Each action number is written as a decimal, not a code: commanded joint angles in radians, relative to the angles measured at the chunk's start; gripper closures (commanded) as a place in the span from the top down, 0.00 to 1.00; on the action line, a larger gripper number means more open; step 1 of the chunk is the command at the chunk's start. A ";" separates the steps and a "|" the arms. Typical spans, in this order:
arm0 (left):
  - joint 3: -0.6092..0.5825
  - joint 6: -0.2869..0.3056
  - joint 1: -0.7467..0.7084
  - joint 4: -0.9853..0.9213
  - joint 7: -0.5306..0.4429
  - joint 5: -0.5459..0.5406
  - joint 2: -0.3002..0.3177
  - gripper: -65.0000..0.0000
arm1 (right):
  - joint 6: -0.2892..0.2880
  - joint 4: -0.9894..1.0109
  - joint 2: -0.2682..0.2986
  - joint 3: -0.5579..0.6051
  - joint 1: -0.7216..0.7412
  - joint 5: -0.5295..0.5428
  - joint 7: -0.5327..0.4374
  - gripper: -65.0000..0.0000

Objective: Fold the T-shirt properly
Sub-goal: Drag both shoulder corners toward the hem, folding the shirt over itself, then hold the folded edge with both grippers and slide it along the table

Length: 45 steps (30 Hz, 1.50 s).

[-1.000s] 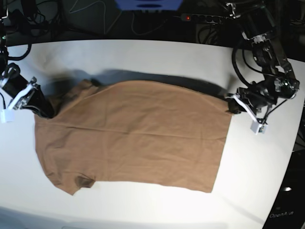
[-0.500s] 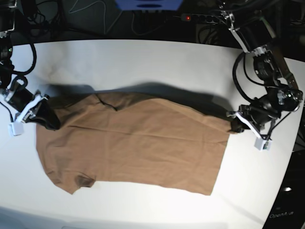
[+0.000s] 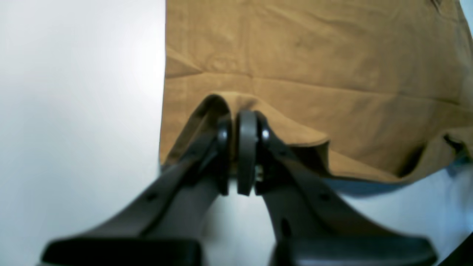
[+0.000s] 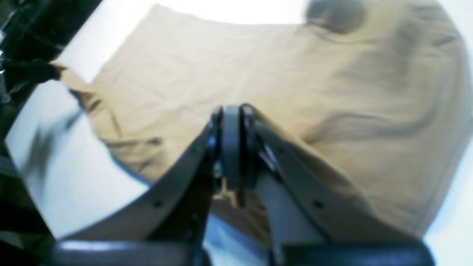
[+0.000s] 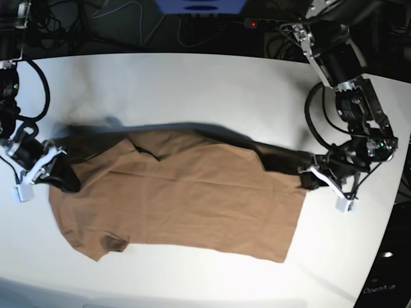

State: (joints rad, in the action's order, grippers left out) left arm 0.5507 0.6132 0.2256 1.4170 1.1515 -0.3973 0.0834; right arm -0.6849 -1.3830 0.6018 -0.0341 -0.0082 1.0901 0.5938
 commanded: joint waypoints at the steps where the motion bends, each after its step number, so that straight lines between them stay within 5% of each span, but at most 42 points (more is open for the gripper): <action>1: -0.002 0.004 0.028 0.003 -0.018 -0.019 0.011 0.04 | -0.013 0.001 0.023 -0.011 0.018 0.020 -0.024 0.01; 15: -0.004 0.004 0.125 -0.060 -0.017 -0.019 0.008 0.04 | -0.013 0.044 0.023 -0.008 0.075 0.015 -0.033 0.01; 22: -0.004 0.004 0.126 -0.097 -0.020 -0.019 0.014 0.04 | -0.013 0.044 0.000 -0.014 0.084 -0.078 -0.033 0.01; 45: -0.076 0.004 0.228 -0.301 -0.193 -0.019 0.071 0.04 | -0.013 0.149 -0.027 -0.008 0.208 -0.173 -0.025 0.01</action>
State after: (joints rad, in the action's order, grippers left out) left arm 0.4759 0.6132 0.4145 1.0992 0.9825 -0.3927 0.1448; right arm -0.6884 -1.2194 0.5533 -0.0322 0.1829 0.9054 0.5865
